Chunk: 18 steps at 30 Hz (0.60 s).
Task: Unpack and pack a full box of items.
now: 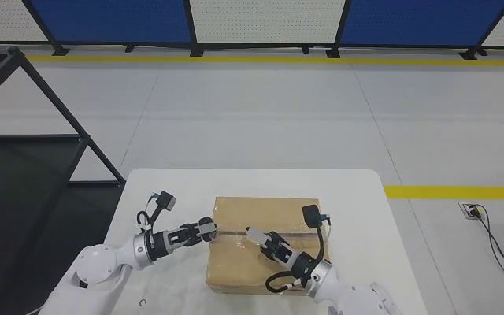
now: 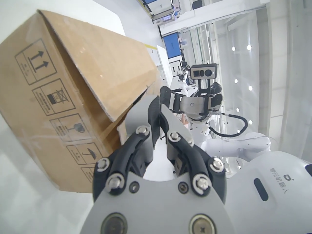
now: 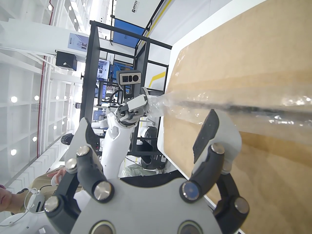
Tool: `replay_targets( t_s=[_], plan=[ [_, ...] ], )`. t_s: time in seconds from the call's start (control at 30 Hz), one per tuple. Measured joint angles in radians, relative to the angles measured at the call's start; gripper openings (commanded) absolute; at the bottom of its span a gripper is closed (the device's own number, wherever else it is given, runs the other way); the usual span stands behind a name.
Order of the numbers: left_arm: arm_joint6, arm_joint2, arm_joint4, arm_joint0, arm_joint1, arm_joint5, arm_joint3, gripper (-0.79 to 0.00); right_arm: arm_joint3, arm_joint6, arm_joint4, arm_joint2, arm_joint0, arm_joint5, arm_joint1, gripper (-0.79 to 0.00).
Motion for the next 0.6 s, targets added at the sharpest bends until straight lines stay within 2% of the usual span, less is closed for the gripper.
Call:
replay_targets(
  t_s=[0.3, 0.6],
  plan=[
    [-0.033, 0.008, -0.030, -0.024, -0.004, 0.066, 0.038, -0.785, -0.019, -0.041, 0.051, 0.017, -0.027, -0.059, -0.001, 0.000],
    [-0.047, 0.015, -0.034, -0.033, -0.006, 0.082, 0.057, -0.785, -0.005, -0.117, 0.130, 0.024, -0.020, -0.087, -0.009, 0.000]
  ],
)
